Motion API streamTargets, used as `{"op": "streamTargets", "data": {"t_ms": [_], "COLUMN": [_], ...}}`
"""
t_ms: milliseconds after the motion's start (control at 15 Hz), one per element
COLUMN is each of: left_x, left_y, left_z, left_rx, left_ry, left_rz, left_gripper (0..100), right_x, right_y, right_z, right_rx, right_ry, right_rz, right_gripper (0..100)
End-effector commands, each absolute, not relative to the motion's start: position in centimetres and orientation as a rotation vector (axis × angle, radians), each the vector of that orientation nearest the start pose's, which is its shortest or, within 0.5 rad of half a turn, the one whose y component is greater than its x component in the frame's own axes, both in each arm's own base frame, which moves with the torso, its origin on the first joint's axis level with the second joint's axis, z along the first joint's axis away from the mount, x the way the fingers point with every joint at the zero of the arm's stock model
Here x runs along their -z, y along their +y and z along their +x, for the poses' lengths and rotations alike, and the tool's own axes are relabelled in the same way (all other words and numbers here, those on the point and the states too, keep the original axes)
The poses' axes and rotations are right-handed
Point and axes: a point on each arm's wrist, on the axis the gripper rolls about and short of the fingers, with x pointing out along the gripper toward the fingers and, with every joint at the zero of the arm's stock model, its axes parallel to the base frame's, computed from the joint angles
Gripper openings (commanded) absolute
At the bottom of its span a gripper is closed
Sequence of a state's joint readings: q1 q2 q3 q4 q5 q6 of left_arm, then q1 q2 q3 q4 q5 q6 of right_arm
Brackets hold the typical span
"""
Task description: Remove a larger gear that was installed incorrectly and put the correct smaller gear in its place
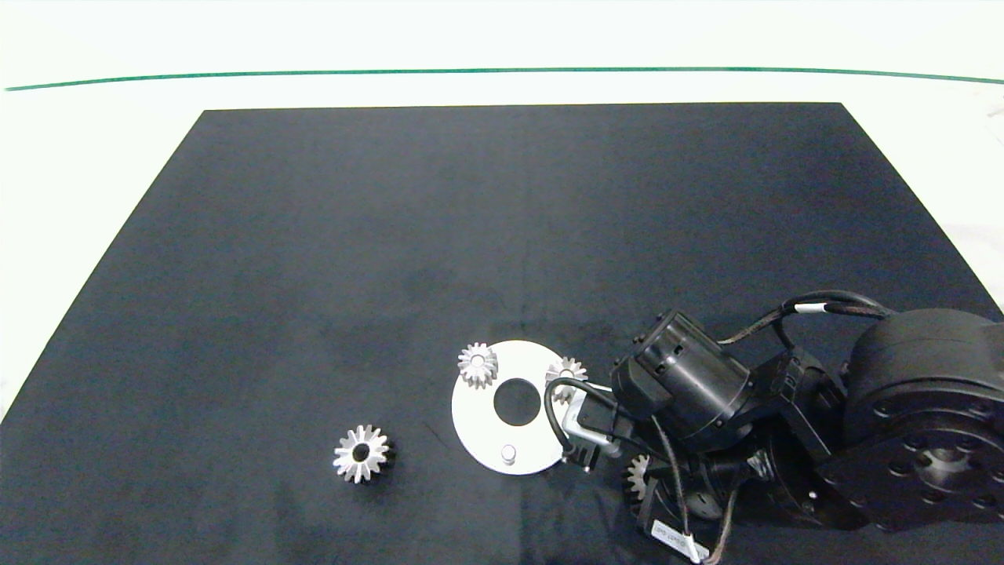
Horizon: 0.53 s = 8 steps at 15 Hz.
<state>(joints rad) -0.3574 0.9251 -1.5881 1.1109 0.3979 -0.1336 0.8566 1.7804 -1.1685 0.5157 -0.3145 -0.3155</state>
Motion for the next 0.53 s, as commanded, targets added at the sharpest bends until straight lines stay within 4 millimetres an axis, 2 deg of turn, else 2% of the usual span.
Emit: {"op": "streamTargets", "data": {"t_ms": [67, 533], "left_x": [-36.23, -36.17], "left_y": [0.76, 0.75], "left_z": [0.47, 0.50], "left_rx": [-0.071, -0.071], "left_ry": [0.420, 0.423], "left_rz": [0.036, 0.037], "left_gripper": [100, 100], "right_x": [-16.32, -16.20], "right_y": [21.60, 21.95], "right_z": [19.62, 19.20], "right_rx": [-0.640, -0.658], "right_ry": [0.882, 0.880], "right_rz": [-0.919, -0.927], "right_gripper": [47, 34]}}
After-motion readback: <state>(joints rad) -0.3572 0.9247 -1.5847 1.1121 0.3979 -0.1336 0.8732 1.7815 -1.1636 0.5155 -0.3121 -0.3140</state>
